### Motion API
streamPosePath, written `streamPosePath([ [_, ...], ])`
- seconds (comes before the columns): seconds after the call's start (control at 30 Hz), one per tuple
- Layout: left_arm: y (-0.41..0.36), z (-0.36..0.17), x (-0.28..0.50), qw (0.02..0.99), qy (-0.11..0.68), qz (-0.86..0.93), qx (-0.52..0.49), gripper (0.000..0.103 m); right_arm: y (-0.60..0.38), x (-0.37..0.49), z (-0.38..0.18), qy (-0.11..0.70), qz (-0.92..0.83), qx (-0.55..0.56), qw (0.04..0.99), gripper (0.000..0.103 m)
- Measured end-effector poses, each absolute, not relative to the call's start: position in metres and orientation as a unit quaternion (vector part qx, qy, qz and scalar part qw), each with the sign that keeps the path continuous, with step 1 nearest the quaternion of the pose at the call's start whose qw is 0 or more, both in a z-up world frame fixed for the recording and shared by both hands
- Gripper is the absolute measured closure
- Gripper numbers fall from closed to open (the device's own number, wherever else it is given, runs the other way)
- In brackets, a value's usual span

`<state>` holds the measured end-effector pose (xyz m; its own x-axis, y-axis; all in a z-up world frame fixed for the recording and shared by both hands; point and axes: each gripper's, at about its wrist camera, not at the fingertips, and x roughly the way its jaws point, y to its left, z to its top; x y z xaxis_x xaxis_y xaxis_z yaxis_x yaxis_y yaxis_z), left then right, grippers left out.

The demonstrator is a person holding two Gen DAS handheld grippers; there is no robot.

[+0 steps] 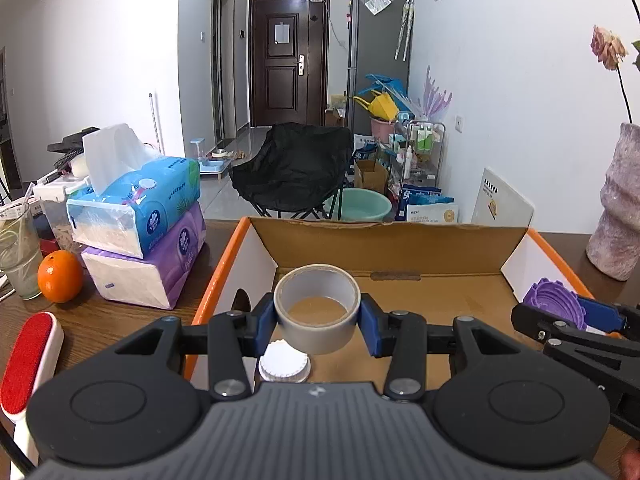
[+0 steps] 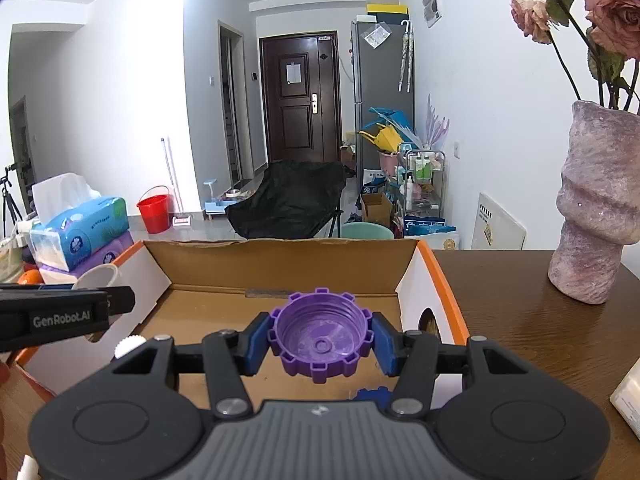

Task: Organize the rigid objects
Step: 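Open both tools to drop the tape roll and purple cap into the box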

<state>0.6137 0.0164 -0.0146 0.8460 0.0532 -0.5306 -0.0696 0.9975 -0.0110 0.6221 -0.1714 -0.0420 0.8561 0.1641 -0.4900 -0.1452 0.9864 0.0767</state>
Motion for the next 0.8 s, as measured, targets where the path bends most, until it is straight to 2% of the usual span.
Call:
streamPosePath([
  [0.13, 0.0161, -0.0169, 0.6144, 0.959, 0.282, 0.029, -0.012, 0.058, -0.1711, 0.623, -0.0429, 0.261, 0.081, 0.017, 0.962, 0.051],
  [0.2, 0.0177, -0.0163, 0.6144, 0.959, 0.283, 0.03, -0.017, 0.053, -0.1706, 0.6243, -0.0416, 0.264, 0.085, 0.018, 0.961, 0.05],
  [0.27, 0.0196, -0.0153, 0.6138, 0.959, 0.282, 0.032, -0.022, 0.031, -0.1718, 0.6265, -0.0392, 0.265, 0.083, 0.019, 0.96, 0.042],
  [0.33, 0.0196, -0.0141, 0.611, 0.961, 0.274, 0.044, -0.016, 0.014, -0.1724, 0.6265, -0.0393, 0.263, 0.075, 0.018, 0.962, 0.012],
  [0.37, 0.0191, -0.0133, 0.6093, 0.962, 0.268, 0.05, -0.01, 0.007, -0.173, 0.6257, -0.0393, 0.26, 0.07, 0.019, 0.963, 0.008],
  [0.43, 0.0203, -0.0115, 0.6067, 0.964, 0.258, 0.061, -0.009, 0.0, -0.1746, 0.626, -0.0388, 0.259, 0.072, 0.028, 0.963, 0.003],
  [0.8, 0.0226, -0.0086, 0.606, 0.965, 0.253, 0.067, -0.016, 0.0, -0.1742, 0.628, -0.0405, 0.271, 0.064, 0.025, 0.96, 0.0],
])
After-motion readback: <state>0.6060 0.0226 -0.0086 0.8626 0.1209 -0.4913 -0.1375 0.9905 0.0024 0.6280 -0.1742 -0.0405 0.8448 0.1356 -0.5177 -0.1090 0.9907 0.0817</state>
